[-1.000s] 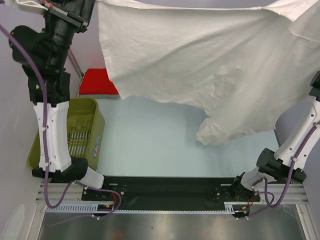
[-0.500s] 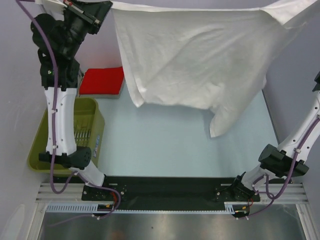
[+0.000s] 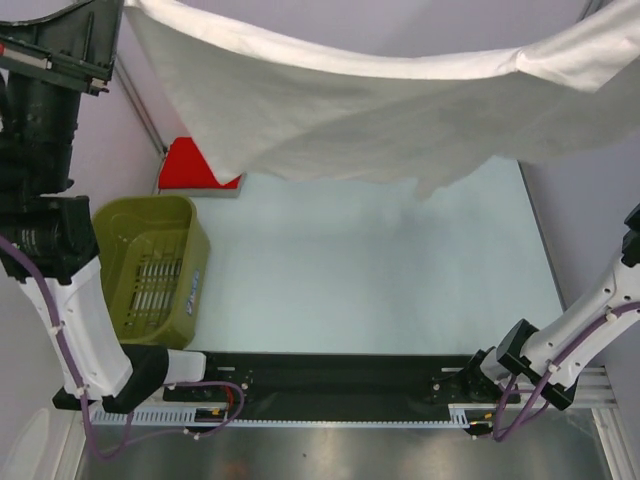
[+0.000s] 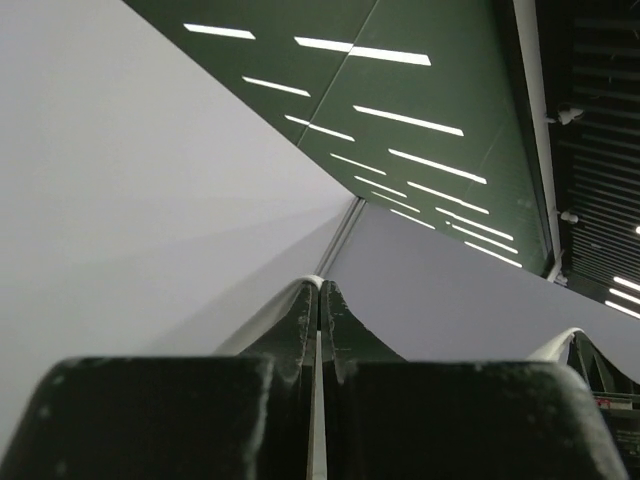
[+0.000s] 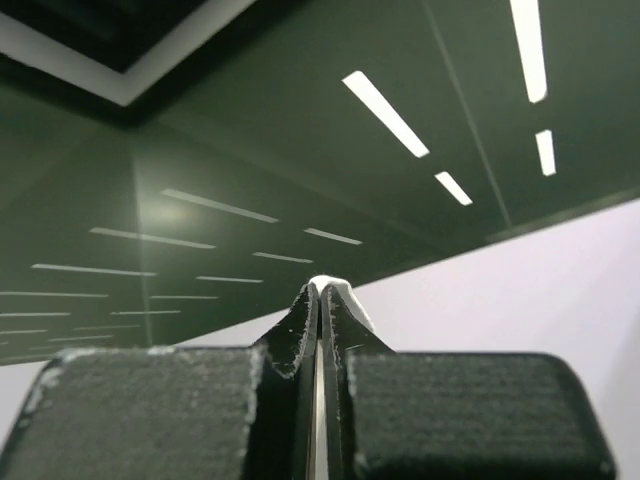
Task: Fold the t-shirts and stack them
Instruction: Flatten the tshirt out
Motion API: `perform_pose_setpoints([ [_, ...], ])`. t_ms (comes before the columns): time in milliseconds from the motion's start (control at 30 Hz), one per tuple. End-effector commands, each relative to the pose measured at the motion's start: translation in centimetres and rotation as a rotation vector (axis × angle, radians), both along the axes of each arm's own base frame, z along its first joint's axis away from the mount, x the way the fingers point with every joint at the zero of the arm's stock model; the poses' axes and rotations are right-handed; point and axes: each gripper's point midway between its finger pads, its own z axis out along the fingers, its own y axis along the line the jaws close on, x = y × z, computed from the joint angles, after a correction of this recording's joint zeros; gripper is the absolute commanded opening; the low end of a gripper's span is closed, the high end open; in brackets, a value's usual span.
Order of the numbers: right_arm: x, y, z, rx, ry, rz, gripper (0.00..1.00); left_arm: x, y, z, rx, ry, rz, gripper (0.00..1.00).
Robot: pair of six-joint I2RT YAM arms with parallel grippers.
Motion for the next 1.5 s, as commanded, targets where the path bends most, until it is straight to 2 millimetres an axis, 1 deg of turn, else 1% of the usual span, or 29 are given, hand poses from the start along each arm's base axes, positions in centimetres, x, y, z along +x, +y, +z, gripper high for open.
perform_pose_setpoints([
  [0,-1.0,0.1,1.1,0.019,-0.062,0.044,0.00,-2.1,1.3,1.3,0.006,-0.071,0.078,0.00],
  [100,-0.8,-0.4,1.3,0.042,-0.074,0.061,0.00,-1.8,1.4,1.0,0.009,-0.061,0.084,0.00],
  [200,0.1,-1.4,1.2,0.067,-0.069,0.080,0.00,-0.1,1.5,0.1,0.013,-0.026,0.096,0.00],
  [233,1.0,-2.2,0.8,0.079,-0.051,0.081,0.00,0.5,1.5,-0.3,0.013,-0.011,0.098,0.00],
  [300,3.5,-3.8,-0.4,0.107,-0.001,0.093,0.00,3.0,1.6,-2.0,0.023,0.042,0.111,0.00],
  [333,6.3,-5.4,-2.2,0.141,0.059,0.112,0.00,4.0,1.5,-2.9,0.026,0.068,0.108,0.00],
  [367,7.5,-5.9,-3.2,0.152,0.083,0.122,0.00,6.7,1.2,-5.2,0.038,0.128,0.098,0.00],
  [400,9.1,-6.3,-4.3,0.172,0.124,0.142,0.00,7.9,1.1,-6.4,0.038,0.163,0.089,0.00],
  [433,10.8,-6.0,-5.7,0.157,0.167,0.166,0.00,9.6,0.8,-8.1,0.047,0.206,0.075,0.00],
  [467,13.6,-6.9,-8.4,0.187,0.236,0.180,0.00,11.8,0.2,-10.9,0.069,0.267,0.046,0.00],
  [533,17.0,-7.0,-11.8,0.199,0.326,0.180,0.00,14.2,-0.3,-14.2,0.081,0.336,0.020,0.00],
  [567,19.9,-6.5,-15.1,0.200,0.403,0.188,0.00,16.7,-0.6,-18.0,0.091,0.413,0.000,0.00],
  [633,22.8,-6.3,-19.1,0.205,0.480,0.201,0.00,19.1,-1.2,-22.1,0.106,0.489,-0.025,0.00],
  [667,26.9,-6.2,-25.6,0.239,0.610,0.221,0.00,22.5,-1.7,-28.7,0.145,0.616,-0.042,0.00],
  [700,28.2,-6.1,-28.0,0.246,0.659,0.235,0.00,23.6,-1.9,-31.1,0.157,0.661,-0.052,0.00],
  [733,29.4,-5.2,-30.0,0.236,0.691,0.257,0.00,24.6,-2.1,-34.2,0.172,0.712,-0.061,0.00],
  [767,30.8,-5.1,-33.3,0.237,0.754,0.249,0.00,26.5,-2.5,-38.4,0.198,0.788,-0.073,0.00],
  [800,32.8,-5.1,-36.8,0.247,0.823,0.253,0.00,27.4,-2.7,-40.1,0.206,0.805,-0.079,0.00],
  [833,33.8,-4.7,-38.6,0.240,0.854,0.263,0.00,28.6,-3.0,-42.2,0.219,0.823,-0.088,0.00],
  [867,35.1,-3.8,-40.8,0.216,0.896,0.269,0.00,30.3,-3.5,-46.4,0.259,0.884,-0.098,0.00],
  [900,37.0,-3.6,-44.3,0.219,0.962,0.281,0.00,31.5,-3.7,-48.8,0.286,0.911,-0.091,0.00],
  [967,39.3,-2.7,-47.9,0.213,1.025,0.315,0.00,33.7,-4.3,-51.2,0.303,0.949,-0.111,0.00],
  [1000,40.1,-2.2,-49.2,0.197,1.047,0.342,0.00,35.3,-4.6,-56.1,0.303,1.028,-0.143,0.00],
  [1033,42.2,-2.3,-52.0,0.203,1.102,0.356,0.00,36.7,-5.1,-55.0,0.311,0.992,-0.163,0.00],
  [1133,44.9,-1.3,-55.9,0.182,1.194,0.413,0.00,40.0,-5.2,-58.8,0.322,1.058,-0.162,0.00],
  [1200,45.9,-0.5,-57.3,0.168,1.240,0.429,0.00,41.0,-5.0,-59.1,0.321,1.058,-0.153,0.00],
  [1233,46.0,-0.4,-58.5,0.172,1.292,0.425,0.00,41.6,-4.9,-59.5,0.319,1.062,-0.140,0.00],
  [1300,46.5,-0.2,-59.3,0.184,1.322,0.420,0.00,42.1,-4.6,-59.8,0.315,1.068,-0.131,0.00],
  [1467,45.6,0.5,-60.4,0.200,1.394,0.413,0.00,42.1,-4.4,-60.4,0.316,1.090,-0.152,0.00],
])
